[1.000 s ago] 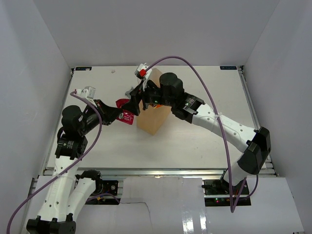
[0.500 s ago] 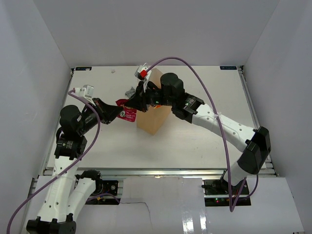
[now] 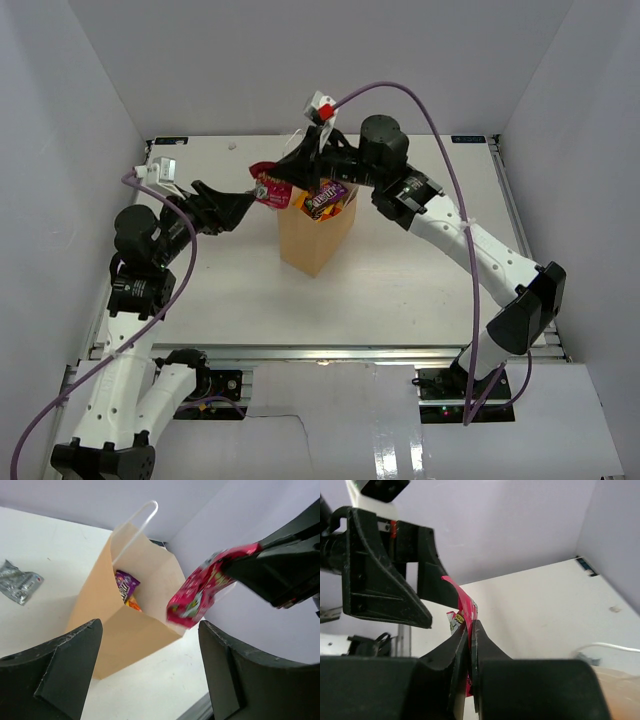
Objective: Place the snacks into the paper bag
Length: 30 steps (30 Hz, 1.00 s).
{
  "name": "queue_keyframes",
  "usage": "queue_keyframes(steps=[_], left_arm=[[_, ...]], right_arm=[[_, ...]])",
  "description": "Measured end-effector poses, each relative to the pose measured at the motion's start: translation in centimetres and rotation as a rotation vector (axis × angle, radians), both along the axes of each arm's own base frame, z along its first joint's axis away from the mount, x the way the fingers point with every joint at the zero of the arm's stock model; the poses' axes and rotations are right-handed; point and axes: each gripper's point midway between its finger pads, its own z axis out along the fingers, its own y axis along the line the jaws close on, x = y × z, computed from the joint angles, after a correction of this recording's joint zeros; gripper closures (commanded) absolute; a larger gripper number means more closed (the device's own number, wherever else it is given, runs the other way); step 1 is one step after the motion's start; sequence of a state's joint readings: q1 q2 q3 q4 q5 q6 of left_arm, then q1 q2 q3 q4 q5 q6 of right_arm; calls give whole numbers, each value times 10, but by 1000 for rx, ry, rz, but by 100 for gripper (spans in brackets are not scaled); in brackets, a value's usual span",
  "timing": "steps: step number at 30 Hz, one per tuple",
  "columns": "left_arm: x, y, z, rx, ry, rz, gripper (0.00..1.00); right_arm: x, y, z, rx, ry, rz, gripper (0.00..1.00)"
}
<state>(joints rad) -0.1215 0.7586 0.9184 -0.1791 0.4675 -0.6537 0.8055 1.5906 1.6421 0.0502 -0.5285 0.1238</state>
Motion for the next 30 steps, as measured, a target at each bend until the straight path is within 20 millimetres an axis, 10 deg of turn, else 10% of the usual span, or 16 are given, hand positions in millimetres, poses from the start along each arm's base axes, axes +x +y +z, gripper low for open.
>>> queue_keyframes(steps=[9,15,22,30], left_arm=[[56,20,-23,93,116,153,11],[106,29,-97,202,311,189,14],[165,32,-177,308,476,175,19],[221,27,-272,366,580,161,26]], right_arm=[[52,-44,21,-7,-151,-217,92],[69,-58,-11,-106,-199,-322,87],[88,-72,-29,-178,-234,-400,41],[92,-77,-34,-203,-258,-403,30]])
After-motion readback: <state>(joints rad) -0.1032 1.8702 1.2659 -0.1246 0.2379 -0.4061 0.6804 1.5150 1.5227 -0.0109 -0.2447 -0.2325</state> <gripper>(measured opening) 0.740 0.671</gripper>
